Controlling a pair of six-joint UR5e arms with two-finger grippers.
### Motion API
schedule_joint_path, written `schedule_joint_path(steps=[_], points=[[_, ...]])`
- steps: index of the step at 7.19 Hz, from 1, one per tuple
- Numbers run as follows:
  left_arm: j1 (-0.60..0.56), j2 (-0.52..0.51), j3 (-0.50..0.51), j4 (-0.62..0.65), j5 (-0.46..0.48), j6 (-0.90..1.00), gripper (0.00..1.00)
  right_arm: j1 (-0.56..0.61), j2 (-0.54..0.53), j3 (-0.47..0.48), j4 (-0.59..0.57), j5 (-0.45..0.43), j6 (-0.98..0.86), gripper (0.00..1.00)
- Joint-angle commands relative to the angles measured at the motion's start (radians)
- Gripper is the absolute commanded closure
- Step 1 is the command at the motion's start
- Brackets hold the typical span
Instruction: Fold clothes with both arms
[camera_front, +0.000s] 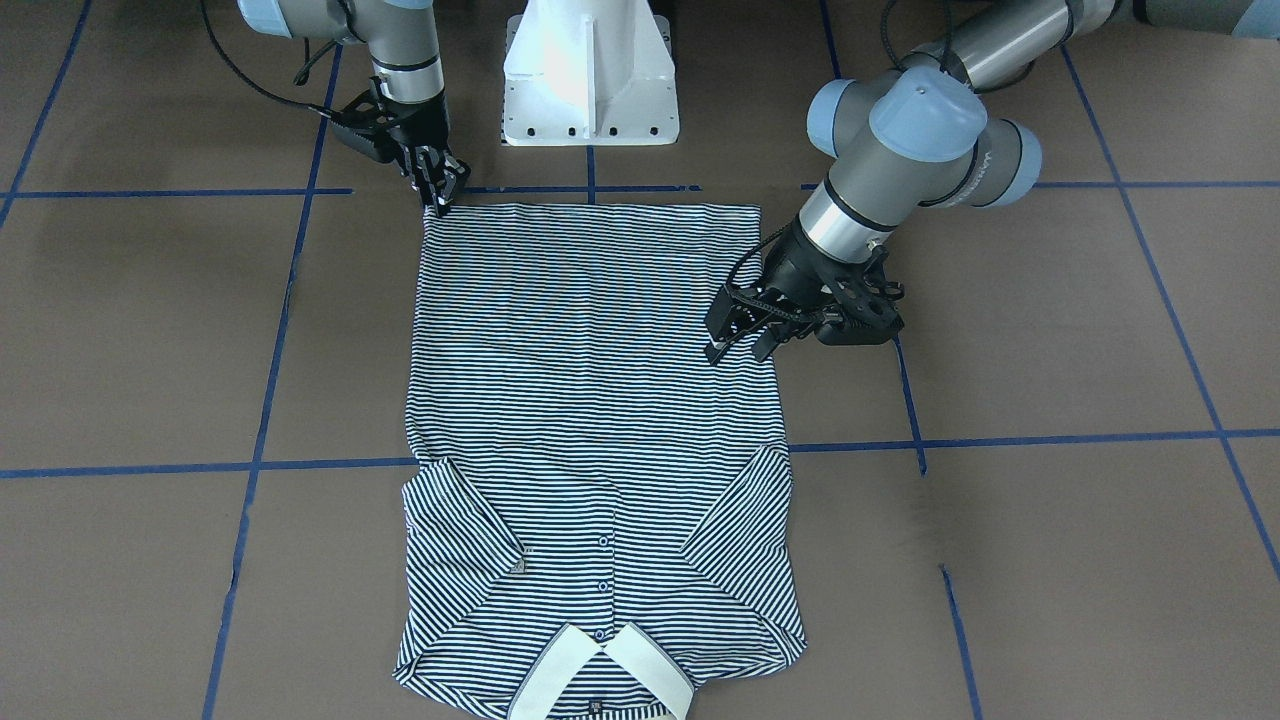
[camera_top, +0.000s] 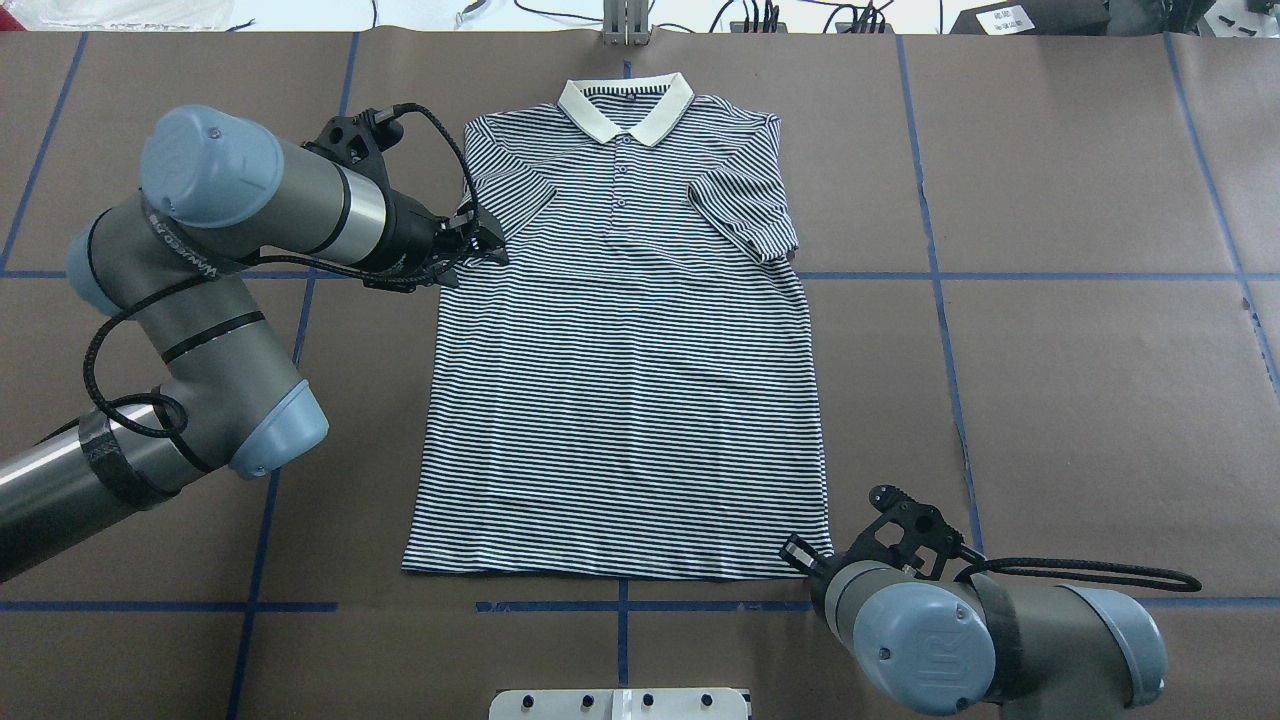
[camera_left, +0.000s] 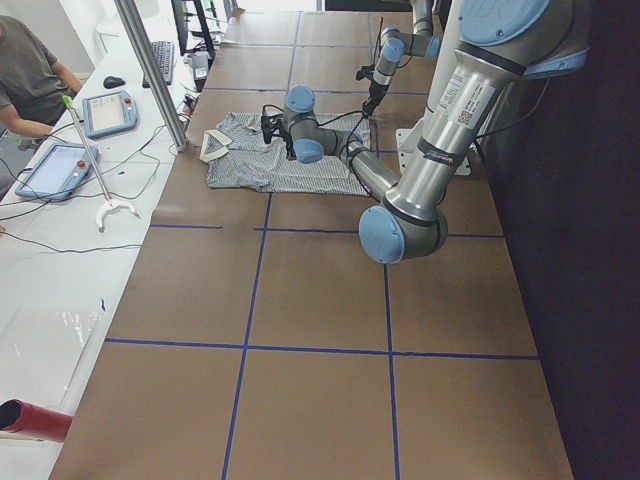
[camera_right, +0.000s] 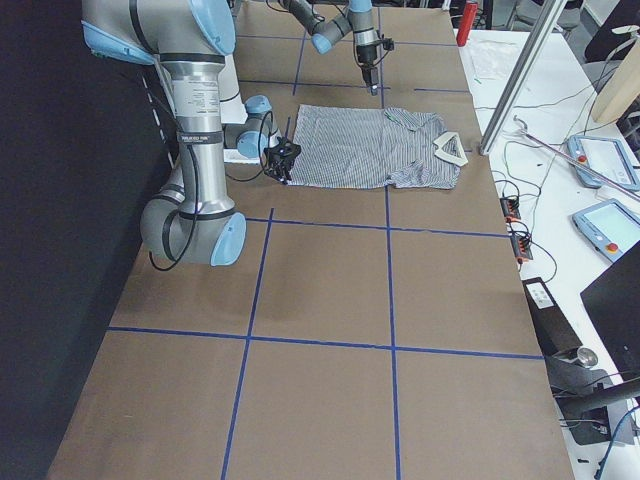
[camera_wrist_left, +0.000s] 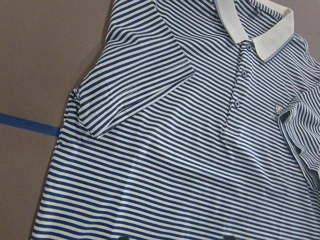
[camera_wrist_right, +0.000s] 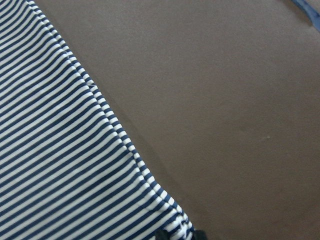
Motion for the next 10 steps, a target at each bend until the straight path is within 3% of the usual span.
schedule_joint_path(steps=[1, 2, 3, 4, 5, 6, 7, 8, 10], points=[[0.001, 0.017, -0.010, 0.000, 0.007, -0.001, 0.30, 0.001, -0.004, 0.001, 0.002, -0.001, 0.000, 1.00], [0.001, 0.017, -0.018, 0.000, 0.007, -0.002, 0.30, 0.003, 0.002, 0.007, 0.002, -0.001, 0.002, 1.00], [0.025, 0.019, -0.034, 0.009, 0.008, -0.005, 0.20, 0.003, -0.002, 0.047, 0.000, 0.000, 0.000, 1.00], [0.095, 0.057, -0.080, 0.015, 0.075, -0.101, 0.23, 0.001, -0.002, 0.056, 0.000, 0.000, 0.002, 1.00], [0.188, 0.100, -0.181, 0.102, 0.173, -0.140, 0.26, 0.001, -0.002, 0.063, 0.002, 0.011, 0.000, 1.00], [0.303, 0.149, -0.331, 0.290, 0.300, -0.146, 0.28, 0.003, -0.004, 0.078, 0.002, 0.014, 0.000, 1.00], [0.357, 0.219, -0.414, 0.358, 0.345, -0.171, 0.28, 0.001, -0.004, 0.078, 0.002, 0.017, 0.000, 1.00], [0.414, 0.311, -0.424, 0.357, 0.390, -0.232, 0.28, 0.003, -0.004, 0.080, 0.002, 0.017, 0.000, 1.00], [0.482, 0.365, -0.424, 0.362, 0.436, -0.289, 0.28, 0.003, -0.004, 0.080, 0.002, 0.015, 0.000, 1.00]])
